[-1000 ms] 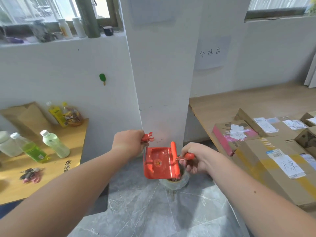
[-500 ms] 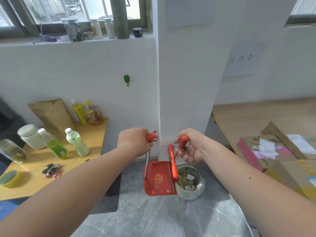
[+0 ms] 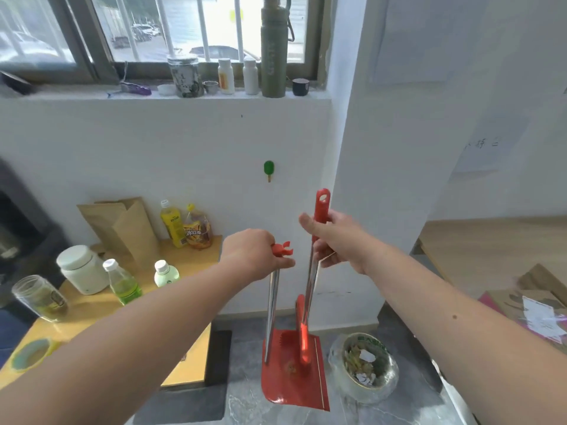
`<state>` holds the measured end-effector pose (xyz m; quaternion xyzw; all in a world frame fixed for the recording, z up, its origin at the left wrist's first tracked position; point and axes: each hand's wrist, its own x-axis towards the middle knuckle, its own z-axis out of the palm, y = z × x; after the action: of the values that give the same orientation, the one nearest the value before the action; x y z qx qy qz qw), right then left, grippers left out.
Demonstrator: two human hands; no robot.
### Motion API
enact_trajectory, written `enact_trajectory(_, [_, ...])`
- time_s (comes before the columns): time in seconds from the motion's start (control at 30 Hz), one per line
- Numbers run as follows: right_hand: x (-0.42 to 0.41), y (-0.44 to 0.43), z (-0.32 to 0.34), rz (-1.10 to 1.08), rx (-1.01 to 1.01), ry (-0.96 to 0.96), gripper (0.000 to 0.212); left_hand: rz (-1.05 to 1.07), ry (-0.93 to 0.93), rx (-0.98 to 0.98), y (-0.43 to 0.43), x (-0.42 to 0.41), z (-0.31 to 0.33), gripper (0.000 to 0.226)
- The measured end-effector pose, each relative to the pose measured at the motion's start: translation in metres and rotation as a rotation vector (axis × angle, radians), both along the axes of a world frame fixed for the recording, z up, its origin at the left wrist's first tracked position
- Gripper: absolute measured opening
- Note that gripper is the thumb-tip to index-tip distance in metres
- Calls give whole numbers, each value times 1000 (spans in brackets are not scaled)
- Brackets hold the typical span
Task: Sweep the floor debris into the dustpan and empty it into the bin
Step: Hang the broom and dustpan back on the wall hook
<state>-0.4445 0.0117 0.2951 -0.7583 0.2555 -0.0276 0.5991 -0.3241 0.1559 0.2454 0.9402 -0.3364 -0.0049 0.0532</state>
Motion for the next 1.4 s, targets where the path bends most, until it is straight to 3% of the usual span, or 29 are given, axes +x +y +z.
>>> enact_trajectory(0.07, [21,6,5,-53,-128,-62,47,9,13,-14,5,15,2,61])
enact_trajectory(0.23, [71,17,12,-5,-433,-150,54,13,63,2,6,40,3,59])
enact_trajectory(0.33, [99,21,6,-9,-270,-228,59,18,47,13,2,54,3,60])
enact_trajectory(0.43, [121,20,-7,-44,-38,-317,45,31,30,24,-4,69,3,60])
enact_trajectory(0.83, [193,-39,-23,-60,224,-459,53,173,42,68,-69,128,18,63])
enact_trajectory(1.07, [236,-84,-10,-162,218,-495,53,152,-26,68,-109,148,18,60])
enact_trajectory(1.3, [270,-88,2,-103,17,-570,89,200,-16,61,-116,187,21,62])
enact_trajectory(1.4, [284,-83,3,-113,20,-552,77,203,-5,33,-114,202,19,60])
